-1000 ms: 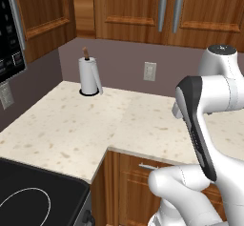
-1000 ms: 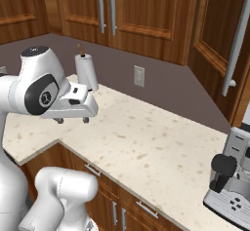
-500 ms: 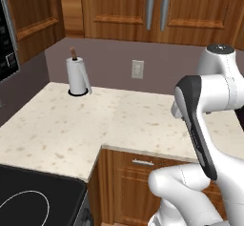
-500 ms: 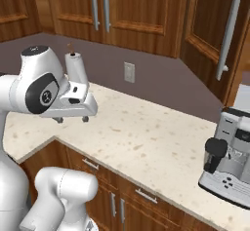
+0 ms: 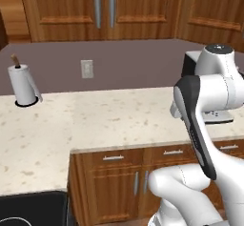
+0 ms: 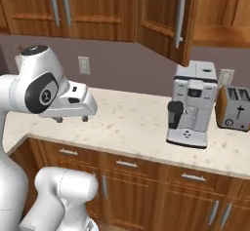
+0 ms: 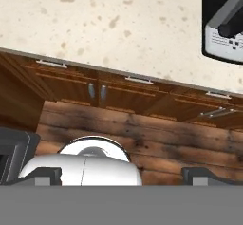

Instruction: Close all open cabinet doors.

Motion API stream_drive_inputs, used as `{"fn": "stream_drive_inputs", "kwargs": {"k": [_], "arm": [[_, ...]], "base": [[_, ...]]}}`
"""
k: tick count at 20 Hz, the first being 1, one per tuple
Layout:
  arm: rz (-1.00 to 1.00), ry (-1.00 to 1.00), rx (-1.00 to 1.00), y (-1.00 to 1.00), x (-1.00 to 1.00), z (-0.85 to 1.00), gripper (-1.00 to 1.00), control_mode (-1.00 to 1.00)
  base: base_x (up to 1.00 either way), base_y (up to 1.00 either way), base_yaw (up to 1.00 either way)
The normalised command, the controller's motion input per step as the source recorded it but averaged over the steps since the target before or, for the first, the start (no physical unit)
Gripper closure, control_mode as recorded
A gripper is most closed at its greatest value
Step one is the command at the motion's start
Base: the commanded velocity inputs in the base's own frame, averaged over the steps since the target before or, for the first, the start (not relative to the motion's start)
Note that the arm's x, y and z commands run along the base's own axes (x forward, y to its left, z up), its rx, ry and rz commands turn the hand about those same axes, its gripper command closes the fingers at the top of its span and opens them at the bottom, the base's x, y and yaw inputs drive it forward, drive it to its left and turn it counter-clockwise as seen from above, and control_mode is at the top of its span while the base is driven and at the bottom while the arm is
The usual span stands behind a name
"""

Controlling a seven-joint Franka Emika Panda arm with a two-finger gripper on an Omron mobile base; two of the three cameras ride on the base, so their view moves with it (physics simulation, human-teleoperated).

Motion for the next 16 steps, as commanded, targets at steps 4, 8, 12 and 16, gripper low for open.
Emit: {"fn": "stream_drive_inputs", "kwargs": {"k": [4,8,12,16], "arm": [[0.00,0.00,0.00,0.00,0.00,0.00,-1.00,1.00],[0.00,0.00,0.00,0.00,0.00,0.00,-1.00,1.00],[0.00,0.00,0.00,0.00,0.00,0.00,-1.00,1.00],[0.00,0.00,0.00,0.00,0.00,0.00,-1.00,1.00]], "base": [[-0.61,0.09,-0.27],[-0.56,0.00,-0.16],[-0.30,-0.29,-0.02],[-0.24,-0.47,0.00]]}}
